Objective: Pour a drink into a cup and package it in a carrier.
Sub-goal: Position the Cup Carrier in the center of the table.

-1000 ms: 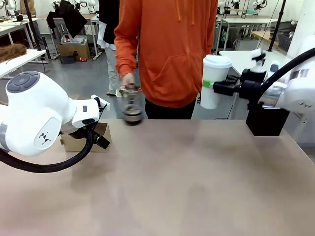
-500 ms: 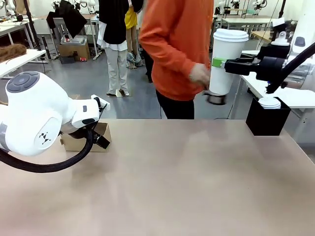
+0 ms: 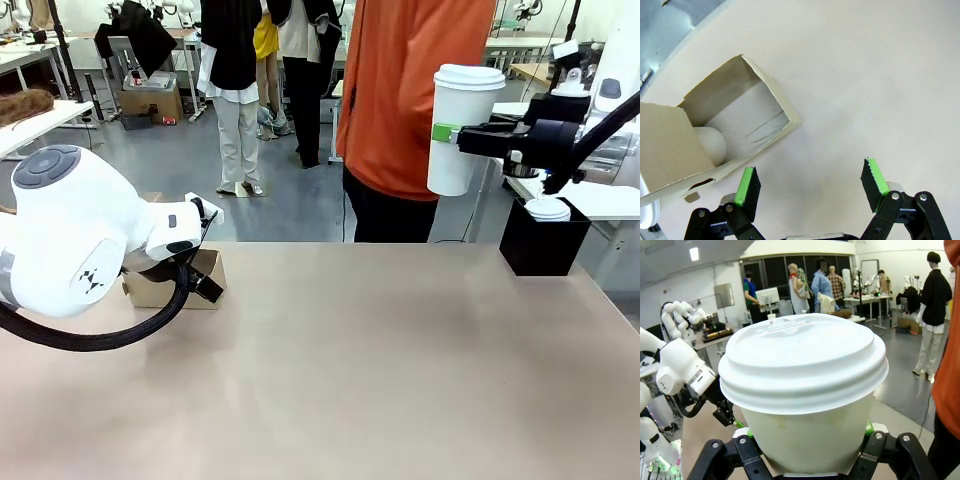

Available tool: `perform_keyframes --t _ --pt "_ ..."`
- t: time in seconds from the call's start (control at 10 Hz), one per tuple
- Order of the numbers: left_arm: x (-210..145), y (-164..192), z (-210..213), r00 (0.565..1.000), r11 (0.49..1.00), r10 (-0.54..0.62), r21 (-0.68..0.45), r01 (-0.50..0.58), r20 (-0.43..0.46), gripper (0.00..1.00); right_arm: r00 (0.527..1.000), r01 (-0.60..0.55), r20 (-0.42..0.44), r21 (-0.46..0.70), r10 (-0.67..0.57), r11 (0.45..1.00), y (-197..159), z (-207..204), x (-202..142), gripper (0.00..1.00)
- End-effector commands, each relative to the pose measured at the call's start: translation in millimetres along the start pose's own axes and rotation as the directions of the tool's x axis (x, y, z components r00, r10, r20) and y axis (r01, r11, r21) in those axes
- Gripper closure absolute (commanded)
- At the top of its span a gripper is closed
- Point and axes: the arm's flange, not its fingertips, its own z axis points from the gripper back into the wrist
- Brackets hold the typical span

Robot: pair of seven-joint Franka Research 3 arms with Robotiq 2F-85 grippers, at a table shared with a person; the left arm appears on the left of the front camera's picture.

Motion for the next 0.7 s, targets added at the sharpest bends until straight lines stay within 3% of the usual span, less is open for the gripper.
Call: perform_keyframes --t 0.0,0.6 --pt "-0.5 0.5 0.2 1.0 1.0 0.001 -0.002 -0.001 0.001 0.0 1.0 -0.004 0.011 0.006 0.004 1.0 1.5 -1.6 4.7 0.2" --pt "-0.5 0.5 0.2 1.0 1.0 0.001 -0.002 -0.001 0.001 0.0 1.0 -0.004 0.011 0.006 0.004 1.0 1.5 -1.6 4.7 0.2"
